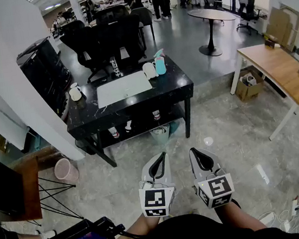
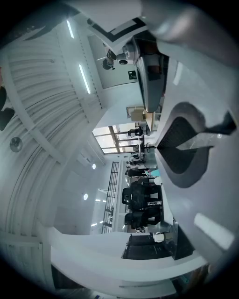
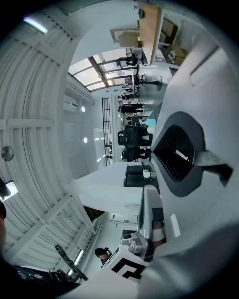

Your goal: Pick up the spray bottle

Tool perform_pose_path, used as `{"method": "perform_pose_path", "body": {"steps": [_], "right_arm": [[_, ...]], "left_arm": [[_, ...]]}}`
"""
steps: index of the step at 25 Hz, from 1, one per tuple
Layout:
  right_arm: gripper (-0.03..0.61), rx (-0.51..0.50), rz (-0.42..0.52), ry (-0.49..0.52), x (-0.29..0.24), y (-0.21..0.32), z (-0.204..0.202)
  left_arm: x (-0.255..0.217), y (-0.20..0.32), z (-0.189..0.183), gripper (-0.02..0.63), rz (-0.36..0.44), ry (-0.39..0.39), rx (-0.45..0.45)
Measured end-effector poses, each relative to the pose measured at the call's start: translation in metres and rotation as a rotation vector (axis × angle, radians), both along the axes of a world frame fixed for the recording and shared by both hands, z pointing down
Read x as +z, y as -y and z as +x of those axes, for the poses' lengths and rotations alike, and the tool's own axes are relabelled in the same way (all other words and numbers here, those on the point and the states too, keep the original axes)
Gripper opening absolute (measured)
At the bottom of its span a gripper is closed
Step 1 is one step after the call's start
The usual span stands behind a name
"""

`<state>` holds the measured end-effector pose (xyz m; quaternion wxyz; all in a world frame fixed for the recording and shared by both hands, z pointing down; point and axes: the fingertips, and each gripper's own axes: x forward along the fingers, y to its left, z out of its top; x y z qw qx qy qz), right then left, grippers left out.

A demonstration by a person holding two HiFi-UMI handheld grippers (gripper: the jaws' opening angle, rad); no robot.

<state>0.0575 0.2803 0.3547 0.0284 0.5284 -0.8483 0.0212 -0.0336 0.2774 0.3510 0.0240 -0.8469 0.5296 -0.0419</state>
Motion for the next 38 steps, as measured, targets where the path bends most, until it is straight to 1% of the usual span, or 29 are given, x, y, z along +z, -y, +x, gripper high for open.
{"method": "perform_pose_path", "body": {"steps": [9,15,18,21,25,29,33,36,38], "right_arm": [[0.023,0.004,0.011,0.014,-0.011,0.005,0.009],[0.023,-0.007,0.013,0.025,-0.012,0.006,0.008],[0.023,-0.013,0.019,0.035,-0.015,0.007,0.012],[0.023,-0.020,0.010,0.028,-0.012,0.010,0.017],[0.025,-0.036,-0.007,0.024,-0.008,0.014,0.026],[0.025,-0.063,-0.024,0.032,0.011,0.026,0.039],[0.025,-0.073,-0.055,0.033,0.029,0.055,0.035],[0.025,-0.070,-0.073,0.029,0.039,0.084,0.023],[0.025,-0.055,-0.076,0.024,0.042,0.110,0.012]], "left_arm": [[-0.012,0.007,0.012,0.001,0.004,0.001,0.013],[-0.011,0.008,0.008,0.000,-0.012,-0.007,-0.006],[-0.012,0.010,0.012,0.001,-0.015,-0.008,-0.008],[-0.011,0.016,0.019,0.000,-0.021,-0.013,-0.007],[-0.012,0.022,0.027,0.001,-0.030,-0.023,-0.028],[0.005,0.030,0.036,0.001,-0.042,-0.029,-0.057],[0.029,0.050,0.021,0.001,-0.099,-0.048,-0.087],[0.035,0.082,0.003,0.002,-0.109,-0.067,-0.094],[0.036,0.112,-0.010,0.002,-0.105,-0.074,-0.082]]}}
